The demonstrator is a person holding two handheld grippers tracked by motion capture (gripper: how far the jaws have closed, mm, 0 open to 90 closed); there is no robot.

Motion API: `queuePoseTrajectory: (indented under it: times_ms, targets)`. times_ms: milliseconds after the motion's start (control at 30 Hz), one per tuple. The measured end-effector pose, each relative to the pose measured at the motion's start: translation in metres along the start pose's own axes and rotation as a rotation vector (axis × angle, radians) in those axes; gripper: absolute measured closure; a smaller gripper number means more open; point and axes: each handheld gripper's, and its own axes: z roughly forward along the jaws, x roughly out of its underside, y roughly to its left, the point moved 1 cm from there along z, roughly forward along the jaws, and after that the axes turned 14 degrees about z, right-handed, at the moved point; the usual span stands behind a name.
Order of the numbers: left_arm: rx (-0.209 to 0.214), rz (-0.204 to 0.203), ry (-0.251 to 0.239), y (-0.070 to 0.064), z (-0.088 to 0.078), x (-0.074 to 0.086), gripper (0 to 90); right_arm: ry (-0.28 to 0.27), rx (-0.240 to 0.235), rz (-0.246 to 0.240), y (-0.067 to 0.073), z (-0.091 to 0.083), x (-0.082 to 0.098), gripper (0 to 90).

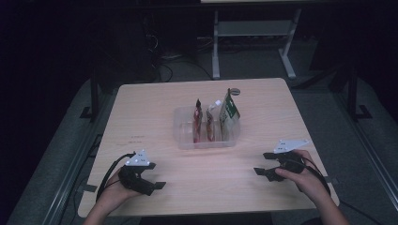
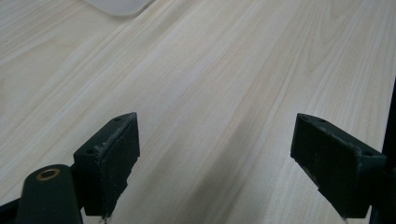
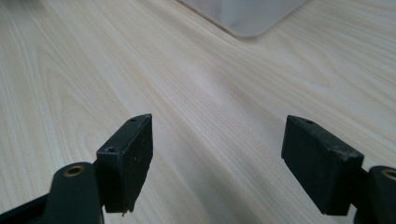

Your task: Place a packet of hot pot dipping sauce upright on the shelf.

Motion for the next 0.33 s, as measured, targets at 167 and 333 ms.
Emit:
queuePoseTrajectory:
  times_ms: [167,333]
  targets:
    - [0.012,0.013,0.013,-0.0016,0.0022,0.0006,15.0,0.007,0.0,0.004,-0.0016,0.0013,0.0006,24.4]
    - [0.011,0.016,0.009,-0.0024,0.0032,0.0005,15.0,-0.008,0.001,0.002,-0.0017,-0.0002,0.0004,24.3]
